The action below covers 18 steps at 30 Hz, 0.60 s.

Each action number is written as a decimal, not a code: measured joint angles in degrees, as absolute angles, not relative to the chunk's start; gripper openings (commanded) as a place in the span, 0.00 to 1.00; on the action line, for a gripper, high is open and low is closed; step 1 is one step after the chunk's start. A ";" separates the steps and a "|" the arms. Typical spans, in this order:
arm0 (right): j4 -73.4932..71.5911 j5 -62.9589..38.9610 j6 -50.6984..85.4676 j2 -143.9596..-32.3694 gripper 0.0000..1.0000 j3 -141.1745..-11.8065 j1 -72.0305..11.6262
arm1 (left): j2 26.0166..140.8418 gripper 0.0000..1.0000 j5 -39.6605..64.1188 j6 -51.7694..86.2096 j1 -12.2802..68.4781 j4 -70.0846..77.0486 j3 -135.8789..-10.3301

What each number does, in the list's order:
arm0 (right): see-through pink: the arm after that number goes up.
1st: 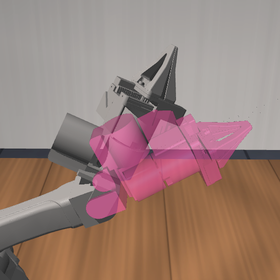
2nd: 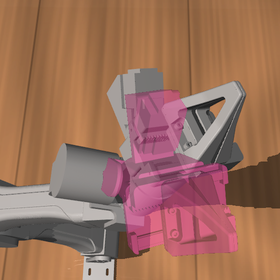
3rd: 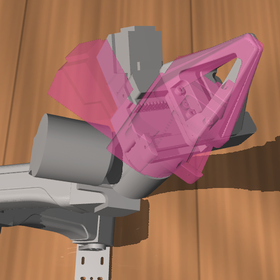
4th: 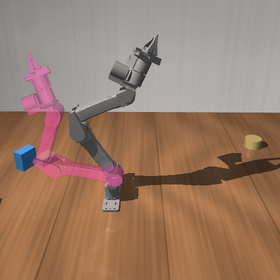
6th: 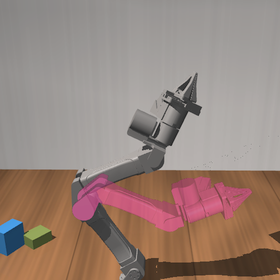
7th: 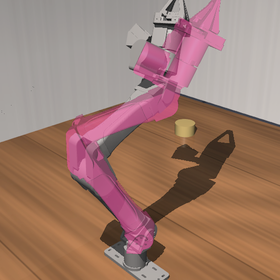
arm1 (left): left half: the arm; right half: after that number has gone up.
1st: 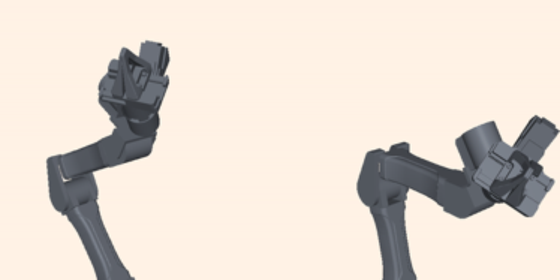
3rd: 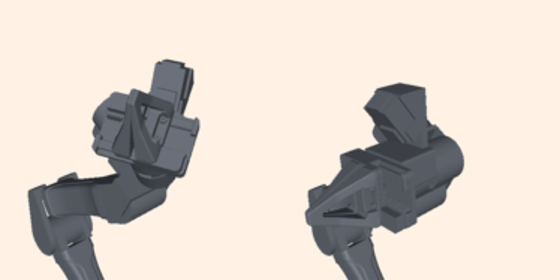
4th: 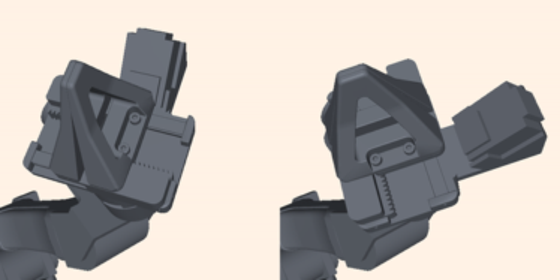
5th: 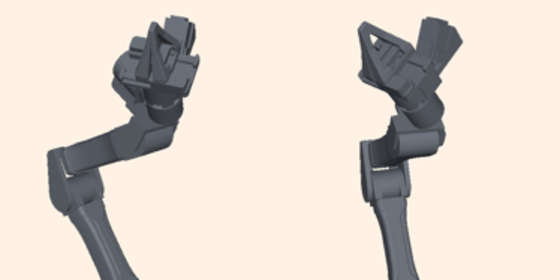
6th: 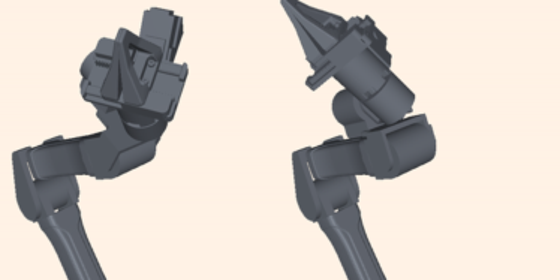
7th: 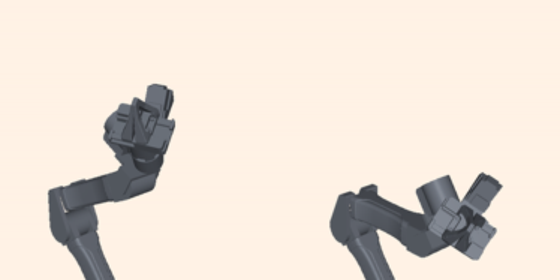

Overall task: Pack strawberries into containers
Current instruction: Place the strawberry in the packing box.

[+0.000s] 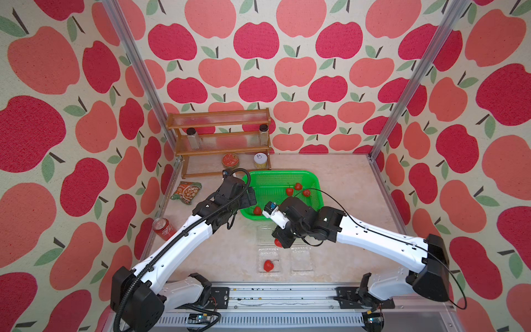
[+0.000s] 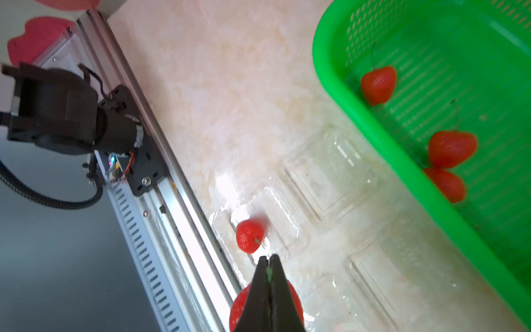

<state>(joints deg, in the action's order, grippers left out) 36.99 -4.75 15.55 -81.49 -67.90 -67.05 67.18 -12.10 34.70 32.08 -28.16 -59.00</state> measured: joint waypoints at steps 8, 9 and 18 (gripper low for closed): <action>33.80 -7.07 20.97 -86.85 0.00 -63.90 -71.16 | 66.17 1.00 -14.83 36.67 32.91 -29.50 -59.00; 33.01 -7.35 21.19 -87.79 0.00 -63.79 -71.16 | 66.04 1.00 -14.90 36.73 32.91 -29.85 -59.00; 31.42 -8.67 21.58 -94.76 0.00 -64.18 -71.13 | 64.12 1.00 -16.14 36.80 32.88 -31.14 -59.00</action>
<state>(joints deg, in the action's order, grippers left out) 31.42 -8.67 21.58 -94.76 -64.18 -71.13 64.12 -16.14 36.80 32.88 -31.14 -59.00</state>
